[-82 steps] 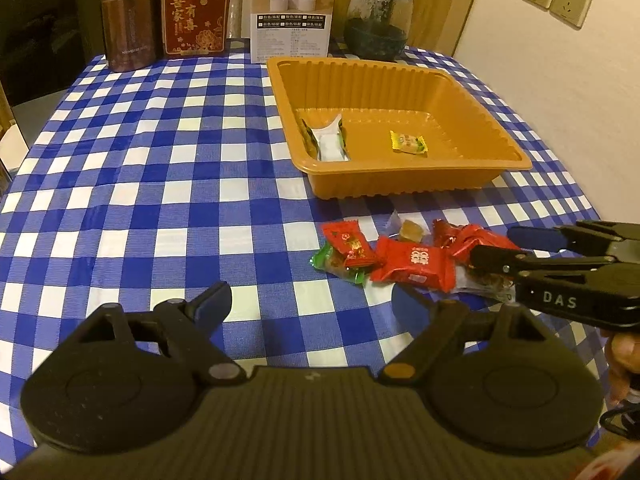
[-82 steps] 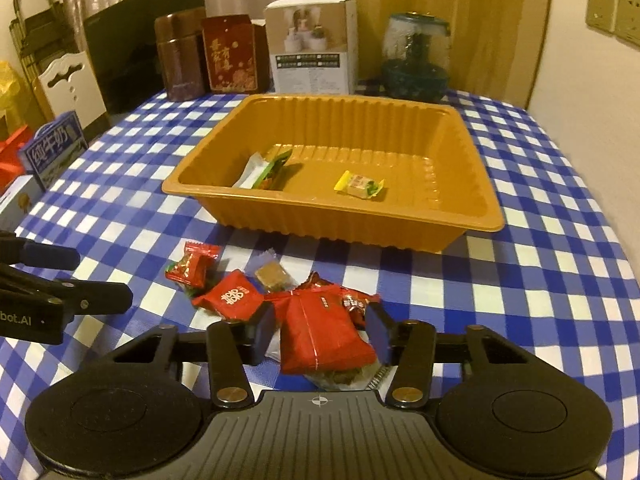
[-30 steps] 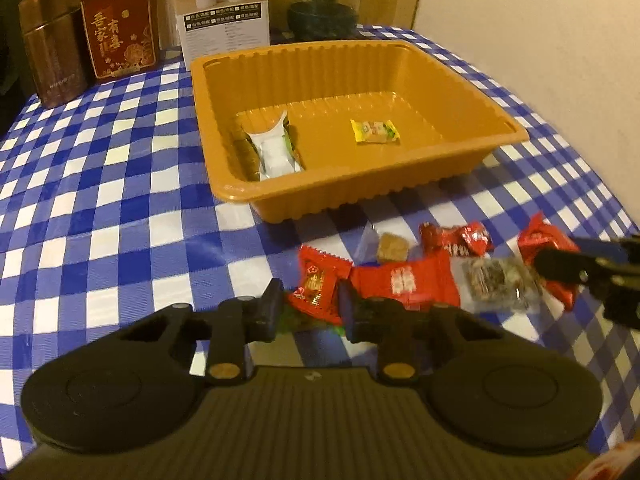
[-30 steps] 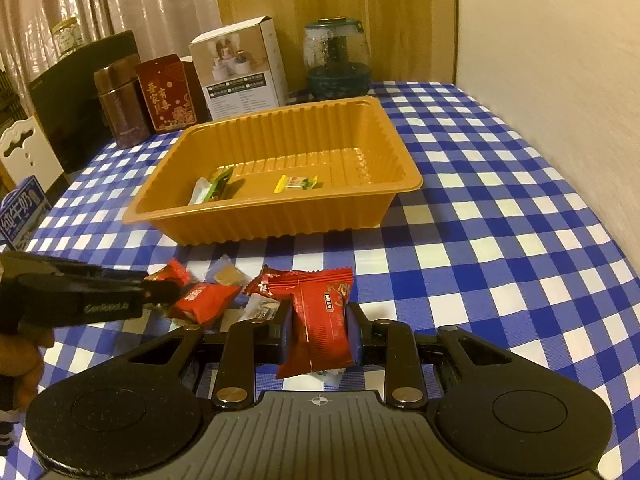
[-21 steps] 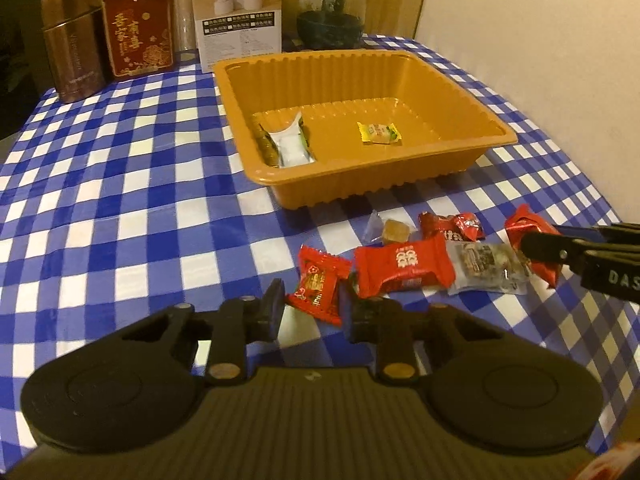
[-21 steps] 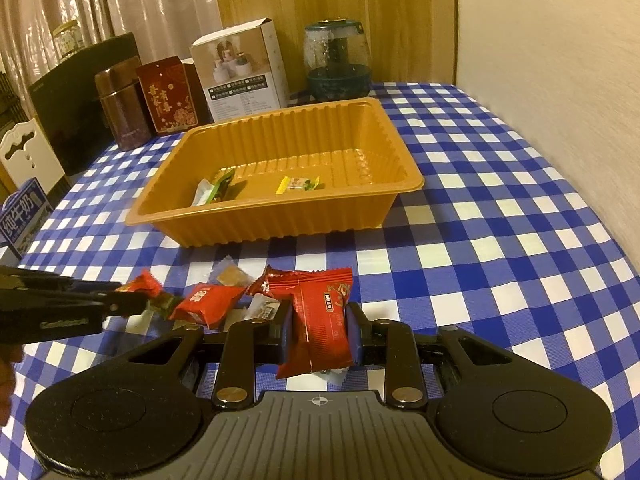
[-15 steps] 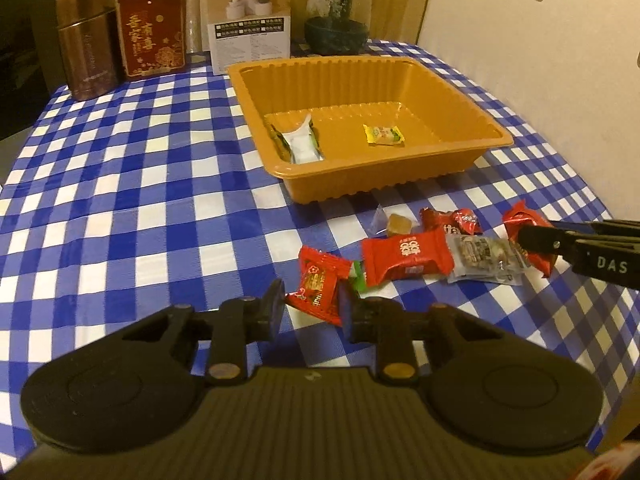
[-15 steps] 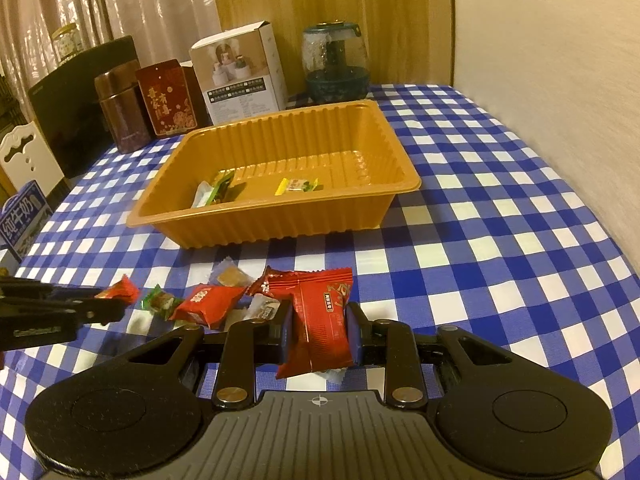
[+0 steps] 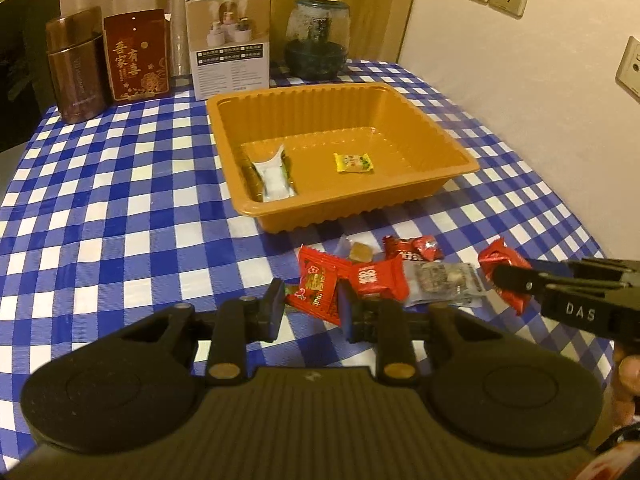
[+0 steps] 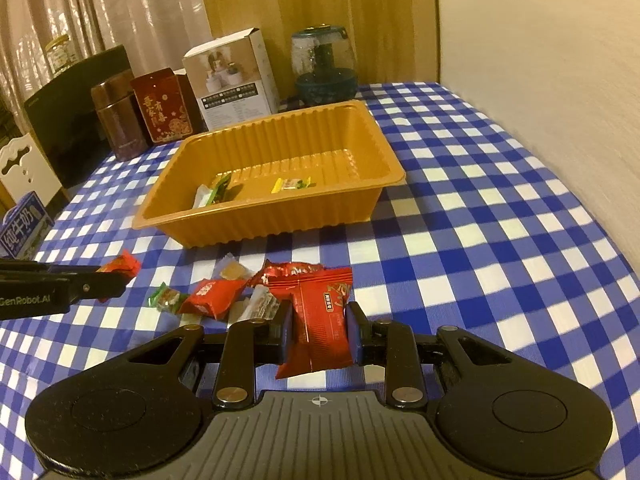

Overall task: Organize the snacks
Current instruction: 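Grasp a small red candy with the left tool while the right tool holds its candy, then carry both red candies over the tray and open both tools to release them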

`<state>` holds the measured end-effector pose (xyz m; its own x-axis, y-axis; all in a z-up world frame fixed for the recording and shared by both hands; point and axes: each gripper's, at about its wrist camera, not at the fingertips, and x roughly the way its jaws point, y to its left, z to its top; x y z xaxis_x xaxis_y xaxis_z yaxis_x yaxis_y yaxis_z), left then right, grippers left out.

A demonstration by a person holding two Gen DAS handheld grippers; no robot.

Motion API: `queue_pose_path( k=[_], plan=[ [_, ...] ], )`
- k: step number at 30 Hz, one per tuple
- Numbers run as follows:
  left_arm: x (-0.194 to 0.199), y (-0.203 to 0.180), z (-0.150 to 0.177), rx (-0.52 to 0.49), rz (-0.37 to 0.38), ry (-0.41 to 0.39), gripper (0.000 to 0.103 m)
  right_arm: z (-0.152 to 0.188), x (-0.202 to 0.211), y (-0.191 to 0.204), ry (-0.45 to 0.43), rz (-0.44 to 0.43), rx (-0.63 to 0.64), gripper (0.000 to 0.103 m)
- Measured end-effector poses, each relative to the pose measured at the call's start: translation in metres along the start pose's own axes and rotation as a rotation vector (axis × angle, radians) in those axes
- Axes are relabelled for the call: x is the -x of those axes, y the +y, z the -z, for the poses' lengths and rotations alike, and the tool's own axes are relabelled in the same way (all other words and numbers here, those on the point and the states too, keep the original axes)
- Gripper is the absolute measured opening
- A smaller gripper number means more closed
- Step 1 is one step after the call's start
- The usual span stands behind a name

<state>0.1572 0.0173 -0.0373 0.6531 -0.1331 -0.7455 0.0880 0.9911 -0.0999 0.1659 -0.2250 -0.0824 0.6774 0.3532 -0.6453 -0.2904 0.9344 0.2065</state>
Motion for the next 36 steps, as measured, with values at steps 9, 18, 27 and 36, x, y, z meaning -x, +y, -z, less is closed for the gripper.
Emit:
queue_pose_path(
  k=[9,18,27,36],
  plan=[
    [0.006,-0.011,-0.003,-0.011,0.009,0.005,0.025,0.003,0.015,-0.005,0.025,0.014,-0.031,0.028],
    [0.009,-0.01,-0.011,-0.001,0.02,-0.008,0.025,-0.017,0.02,0.0,-0.01,0.01,-0.005,0.028],
    [0.006,-0.007,-0.036,0.009,0.032,-0.039,0.025,-0.065,0.013,0.007,-0.068,-0.009,0.024,0.028],
    [-0.013,-0.001,-0.08,0.009,0.03,-0.072,0.025,-0.114,-0.022,0.007,-0.063,-0.04,0.002,0.028]
  ],
)
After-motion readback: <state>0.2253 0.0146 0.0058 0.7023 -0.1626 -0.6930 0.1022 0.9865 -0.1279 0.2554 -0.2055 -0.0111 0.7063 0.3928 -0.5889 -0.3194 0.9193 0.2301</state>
